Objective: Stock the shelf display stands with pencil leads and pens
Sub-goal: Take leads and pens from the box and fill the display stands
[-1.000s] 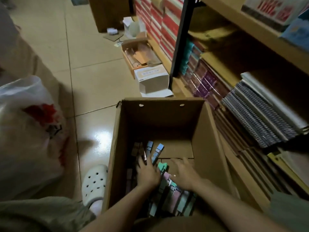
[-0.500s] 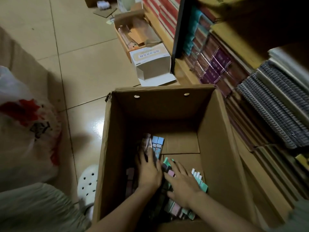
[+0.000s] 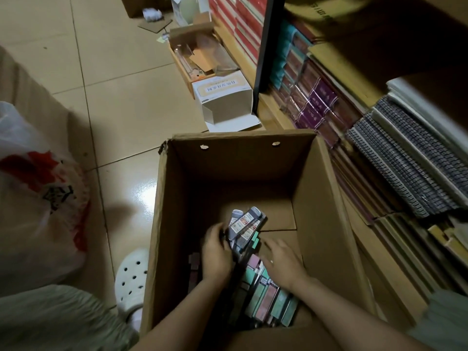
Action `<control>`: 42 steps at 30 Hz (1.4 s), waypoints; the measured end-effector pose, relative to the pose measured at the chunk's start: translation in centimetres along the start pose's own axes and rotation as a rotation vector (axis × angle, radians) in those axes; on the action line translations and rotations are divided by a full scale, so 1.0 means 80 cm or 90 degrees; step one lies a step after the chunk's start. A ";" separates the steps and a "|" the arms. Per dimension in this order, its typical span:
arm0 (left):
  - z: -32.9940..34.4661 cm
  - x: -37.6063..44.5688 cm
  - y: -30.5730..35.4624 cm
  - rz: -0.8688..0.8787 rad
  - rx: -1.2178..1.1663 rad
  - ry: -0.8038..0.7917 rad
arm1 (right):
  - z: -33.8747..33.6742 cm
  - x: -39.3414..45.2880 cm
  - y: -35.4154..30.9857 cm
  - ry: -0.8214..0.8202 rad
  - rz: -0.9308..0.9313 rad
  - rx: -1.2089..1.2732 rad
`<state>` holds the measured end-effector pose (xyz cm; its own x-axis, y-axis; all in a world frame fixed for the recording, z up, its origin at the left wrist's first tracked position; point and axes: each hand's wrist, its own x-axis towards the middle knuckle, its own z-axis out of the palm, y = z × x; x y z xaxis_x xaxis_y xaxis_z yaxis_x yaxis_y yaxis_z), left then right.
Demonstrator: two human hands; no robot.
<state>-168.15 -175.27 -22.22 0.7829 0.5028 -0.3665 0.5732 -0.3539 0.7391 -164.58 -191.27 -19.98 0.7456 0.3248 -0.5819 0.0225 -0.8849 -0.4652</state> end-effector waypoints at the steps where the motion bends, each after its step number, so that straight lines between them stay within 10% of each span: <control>1: 0.000 0.000 -0.002 -0.022 -0.013 -0.015 | 0.001 0.006 -0.003 0.023 0.031 0.050; 19: 0.018 0.000 0.002 0.071 0.035 -0.029 | 0.007 0.052 -0.036 0.119 0.357 0.375; 29: 0.000 -0.018 0.021 0.018 0.038 -0.022 | -0.031 0.028 -0.034 0.137 0.296 0.694; 35: -0.022 -0.024 0.065 -0.265 -0.396 -0.407 | -0.031 0.017 -0.046 0.046 0.268 0.858; 42: -0.028 -0.031 0.066 -0.240 -0.341 -0.420 | -0.041 0.000 -0.058 0.036 0.217 0.783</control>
<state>-167.56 -176.64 -16.16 0.6408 -0.0974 -0.7615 0.7583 0.2352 0.6080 -162.46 -188.25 -15.64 0.6202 0.1018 -0.7778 -0.7805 -0.0192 -0.6249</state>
